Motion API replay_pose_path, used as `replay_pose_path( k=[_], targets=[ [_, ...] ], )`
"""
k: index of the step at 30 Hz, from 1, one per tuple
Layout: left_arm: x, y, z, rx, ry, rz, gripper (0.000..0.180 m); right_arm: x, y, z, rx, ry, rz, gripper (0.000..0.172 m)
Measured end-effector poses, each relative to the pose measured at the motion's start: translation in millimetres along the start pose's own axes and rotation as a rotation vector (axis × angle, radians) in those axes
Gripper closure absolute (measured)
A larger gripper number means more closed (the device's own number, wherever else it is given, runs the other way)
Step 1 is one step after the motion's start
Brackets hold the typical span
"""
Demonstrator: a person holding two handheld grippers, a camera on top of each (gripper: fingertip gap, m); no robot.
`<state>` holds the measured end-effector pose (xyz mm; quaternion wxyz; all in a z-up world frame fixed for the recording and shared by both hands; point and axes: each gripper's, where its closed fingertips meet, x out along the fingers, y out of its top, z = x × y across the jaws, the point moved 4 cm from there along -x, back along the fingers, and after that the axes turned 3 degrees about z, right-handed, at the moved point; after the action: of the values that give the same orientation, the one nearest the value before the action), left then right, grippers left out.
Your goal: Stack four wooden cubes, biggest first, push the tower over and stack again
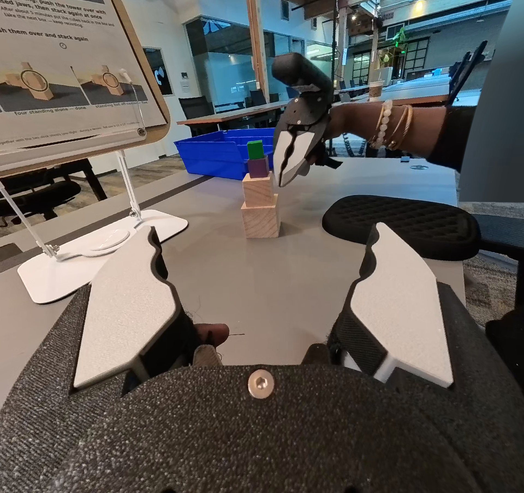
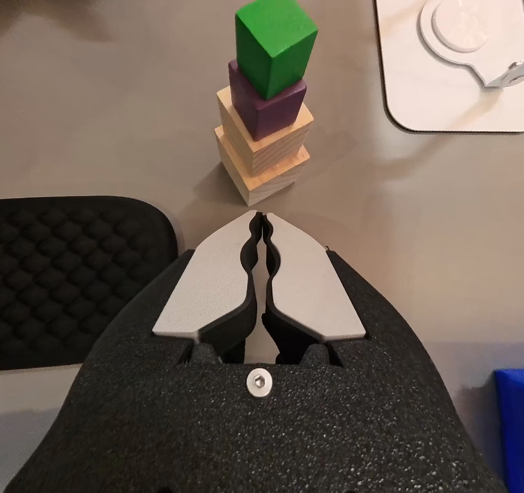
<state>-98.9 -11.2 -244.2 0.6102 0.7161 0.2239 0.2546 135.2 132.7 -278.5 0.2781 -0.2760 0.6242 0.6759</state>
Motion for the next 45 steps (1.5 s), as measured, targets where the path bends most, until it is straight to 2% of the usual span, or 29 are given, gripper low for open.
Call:
replay_pose_path(
  k=[14,30,42,45],
  targets=[
    [0.4,-0.3,0.7,0.005,-0.003,-0.004,0.048,17.2,13.8,0.1,-0.041,0.011,-0.006,0.172],
    [1.2,-1.0,1.3,0.013,-0.003,-0.01,0.051,34.3,45.5,-8.4,-0.122,0.061,0.017,0.172],
    [1.1,-0.7,1.2,0.014,-0.002,-0.007,0.052,45.7,71.7,-17.8,-0.153,0.094,0.107,0.172],
    [1.1,-0.7,1.1,0.014,-0.002,-0.007,0.052,42.7,78.5,-20.9,-0.142,0.08,0.163,0.16]
  ],
)
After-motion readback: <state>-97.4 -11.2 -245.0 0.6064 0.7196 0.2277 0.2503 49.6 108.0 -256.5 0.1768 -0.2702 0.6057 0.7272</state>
